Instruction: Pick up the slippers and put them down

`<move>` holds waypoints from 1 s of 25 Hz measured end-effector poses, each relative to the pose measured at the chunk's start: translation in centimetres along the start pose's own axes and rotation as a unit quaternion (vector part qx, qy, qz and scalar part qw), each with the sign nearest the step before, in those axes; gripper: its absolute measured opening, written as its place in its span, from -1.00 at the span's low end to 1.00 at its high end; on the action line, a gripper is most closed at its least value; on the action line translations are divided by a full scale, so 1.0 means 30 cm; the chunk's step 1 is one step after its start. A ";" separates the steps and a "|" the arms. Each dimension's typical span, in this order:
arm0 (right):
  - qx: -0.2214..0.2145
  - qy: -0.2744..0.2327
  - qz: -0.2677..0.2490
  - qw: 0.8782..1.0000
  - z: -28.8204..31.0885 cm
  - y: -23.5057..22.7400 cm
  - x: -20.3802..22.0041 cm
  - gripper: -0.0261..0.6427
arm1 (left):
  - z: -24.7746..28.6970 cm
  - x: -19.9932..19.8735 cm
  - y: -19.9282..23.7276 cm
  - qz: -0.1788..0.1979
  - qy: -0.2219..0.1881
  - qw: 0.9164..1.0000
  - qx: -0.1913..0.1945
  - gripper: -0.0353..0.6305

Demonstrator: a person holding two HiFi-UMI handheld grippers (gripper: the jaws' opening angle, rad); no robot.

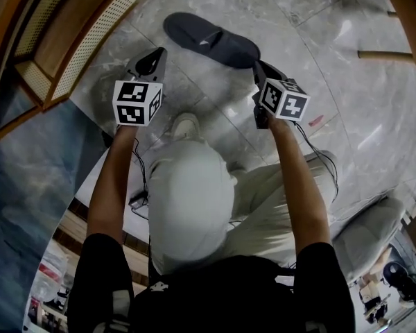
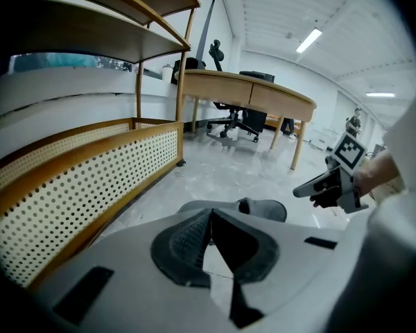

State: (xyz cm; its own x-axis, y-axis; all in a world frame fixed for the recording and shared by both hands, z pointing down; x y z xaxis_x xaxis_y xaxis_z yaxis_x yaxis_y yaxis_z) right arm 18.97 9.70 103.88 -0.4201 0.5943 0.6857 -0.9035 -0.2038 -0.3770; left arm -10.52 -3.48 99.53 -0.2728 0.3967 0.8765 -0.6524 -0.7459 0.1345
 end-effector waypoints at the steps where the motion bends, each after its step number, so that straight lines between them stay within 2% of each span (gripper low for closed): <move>1: -0.003 0.000 -0.001 1.000 -0.013 0.017 -0.021 -0.93 | -0.015 -0.018 -0.001 0.001 0.005 1.000 0.000 -0.87; 9: -0.043 -0.013 -0.006 0.999 -0.158 0.171 -0.266 -0.93 | -0.140 -0.262 -0.035 0.009 0.032 0.999 0.003 -0.87; 14: -0.050 -0.006 -0.029 0.998 -0.278 0.258 -0.425 -0.93 | -0.228 -0.467 -0.080 0.008 0.043 0.999 0.016 -0.87; 20: -0.065 -0.015 -0.007 0.998 -0.465 0.354 -0.625 -0.93 | -0.331 -0.724 -0.137 0.003 0.044 0.999 0.023 -0.87; 25: -0.061 -0.018 -0.016 0.998 -0.629 0.447 -0.783 -0.93 | -0.425 -0.924 -0.182 -0.001 0.042 0.999 0.033 -0.87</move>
State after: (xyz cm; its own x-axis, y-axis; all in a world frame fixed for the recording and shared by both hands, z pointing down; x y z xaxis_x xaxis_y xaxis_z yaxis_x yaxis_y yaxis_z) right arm 18.30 7.70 70.97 -0.3957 0.5702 0.7199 -0.9006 -0.0876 -0.4257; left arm -8.40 -3.60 68.61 -0.3323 0.4391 0.8347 -0.6056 -0.7778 0.1681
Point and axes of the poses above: the fingertips, and each gripper's own axes: z forward along the fingers, y to its left, x out of its underside, the point moved 10 cm from there along -z, backward along the fingers, and after that the axes turned 14 degrees about -y, right-handed, at the moved point
